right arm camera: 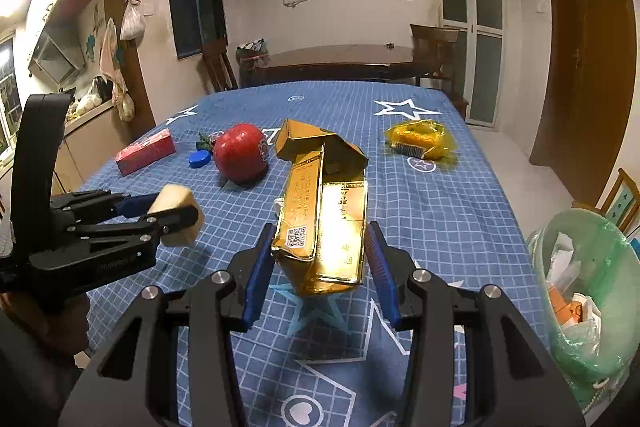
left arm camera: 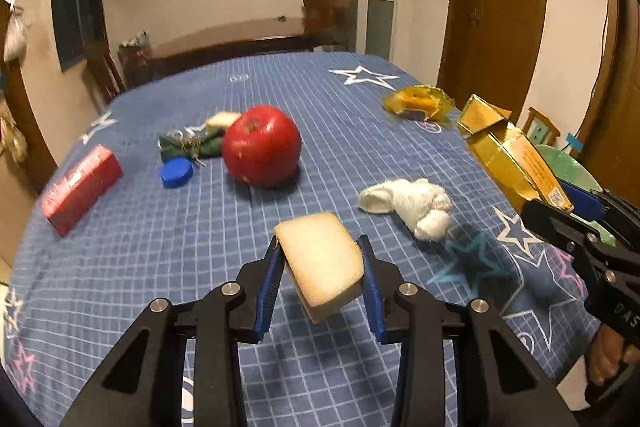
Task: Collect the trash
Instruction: 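Carry the sponge and gold box over the green bin with both tools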
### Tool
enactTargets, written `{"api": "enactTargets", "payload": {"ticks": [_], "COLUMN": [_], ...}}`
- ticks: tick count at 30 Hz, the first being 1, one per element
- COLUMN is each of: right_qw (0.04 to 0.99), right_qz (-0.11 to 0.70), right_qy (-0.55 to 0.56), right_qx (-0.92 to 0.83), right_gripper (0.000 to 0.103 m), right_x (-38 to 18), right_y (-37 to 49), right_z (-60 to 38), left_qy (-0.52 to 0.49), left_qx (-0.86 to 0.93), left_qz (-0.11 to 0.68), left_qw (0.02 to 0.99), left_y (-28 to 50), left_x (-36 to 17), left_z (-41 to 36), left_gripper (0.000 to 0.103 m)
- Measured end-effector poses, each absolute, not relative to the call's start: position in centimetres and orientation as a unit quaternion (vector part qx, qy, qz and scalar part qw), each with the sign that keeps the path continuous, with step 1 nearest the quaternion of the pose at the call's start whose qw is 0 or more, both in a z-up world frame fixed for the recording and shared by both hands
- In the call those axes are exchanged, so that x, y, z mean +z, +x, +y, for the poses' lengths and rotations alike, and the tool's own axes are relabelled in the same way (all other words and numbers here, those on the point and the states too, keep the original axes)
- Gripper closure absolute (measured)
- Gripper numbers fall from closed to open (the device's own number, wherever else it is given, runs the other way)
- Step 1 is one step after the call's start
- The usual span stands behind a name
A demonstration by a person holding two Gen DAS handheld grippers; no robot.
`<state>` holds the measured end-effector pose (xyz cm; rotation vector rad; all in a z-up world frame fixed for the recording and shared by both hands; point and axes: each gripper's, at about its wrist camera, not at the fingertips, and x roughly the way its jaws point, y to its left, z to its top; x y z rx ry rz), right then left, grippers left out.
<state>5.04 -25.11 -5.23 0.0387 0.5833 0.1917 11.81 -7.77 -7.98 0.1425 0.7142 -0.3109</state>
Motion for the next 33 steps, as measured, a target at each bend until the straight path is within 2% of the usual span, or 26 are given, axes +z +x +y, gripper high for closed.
{"api": "enactTargets", "payload": {"ticks": [21, 33], "right_qw": [0.968, 0.975], "right_qz": [0.248, 0.214], "right_qy": [0.018, 0.024], "right_qx": [0.026, -0.047], "right_gripper": [0.06, 0.06], "right_x": [-2.7, -0.3], "right_y": [2.6, 1.0], "right_z": [-27.9, -32.7], "left_qy": [0.131, 0.149], "left_qx": [-0.122, -0.178], "left_qz": [0.294, 0.253], "left_qw": [0.939, 0.939], "left_y": [11.6, 11.4], "left_x": [-4.7, -1.6], "left_z": [-12.2, -18.4], "left_gripper": [0.068, 0.068]}}
